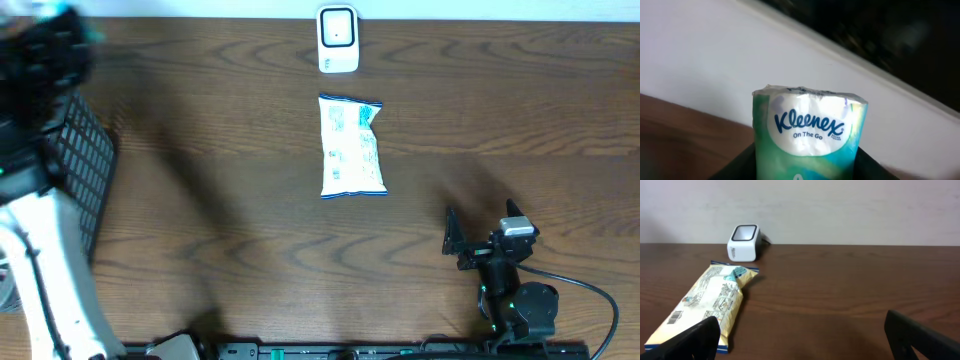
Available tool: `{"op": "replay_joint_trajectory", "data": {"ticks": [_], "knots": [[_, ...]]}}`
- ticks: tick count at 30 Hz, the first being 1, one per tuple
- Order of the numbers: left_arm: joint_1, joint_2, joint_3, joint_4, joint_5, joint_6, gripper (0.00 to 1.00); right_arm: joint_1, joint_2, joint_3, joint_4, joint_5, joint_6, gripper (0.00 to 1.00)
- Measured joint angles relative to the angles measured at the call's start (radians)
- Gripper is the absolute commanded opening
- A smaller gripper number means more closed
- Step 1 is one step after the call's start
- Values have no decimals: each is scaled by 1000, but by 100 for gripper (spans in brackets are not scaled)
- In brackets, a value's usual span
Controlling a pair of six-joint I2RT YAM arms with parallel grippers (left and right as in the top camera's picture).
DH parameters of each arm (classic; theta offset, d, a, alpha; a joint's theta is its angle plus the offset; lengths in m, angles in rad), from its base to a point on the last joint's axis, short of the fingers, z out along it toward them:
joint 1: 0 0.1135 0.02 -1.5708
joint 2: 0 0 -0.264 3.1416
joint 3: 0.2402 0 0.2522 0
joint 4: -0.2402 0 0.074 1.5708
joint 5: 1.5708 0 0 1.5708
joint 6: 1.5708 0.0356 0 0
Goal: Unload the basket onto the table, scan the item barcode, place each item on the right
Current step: 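Lift the Kleenex pack out of the basket with the left gripper, then hold the Kleenex pack under the white scanner with the left gripper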
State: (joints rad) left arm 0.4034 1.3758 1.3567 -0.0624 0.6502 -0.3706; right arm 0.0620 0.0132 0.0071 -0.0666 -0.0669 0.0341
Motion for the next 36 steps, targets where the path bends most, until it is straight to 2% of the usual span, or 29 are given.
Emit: {"op": "replay_joint_trajectory", "data": {"ticks": [7,14,21,26,36], "knots": [[-289,136,0,-171,-30,-5,47,0,1,0,0,0,0,99],[-454,300,0,-339,-220,6,47,0,2,0,0,0,0,99],[-580,462,0,-333,-393,8,48,0,2,0,0,0,0,99],[-644,550,0,-276,-442,16,48,0,2,0,0,0,0,99],[-714,644,0,-157,-550,122,48,0,2,0,0,0,0,99]]}}
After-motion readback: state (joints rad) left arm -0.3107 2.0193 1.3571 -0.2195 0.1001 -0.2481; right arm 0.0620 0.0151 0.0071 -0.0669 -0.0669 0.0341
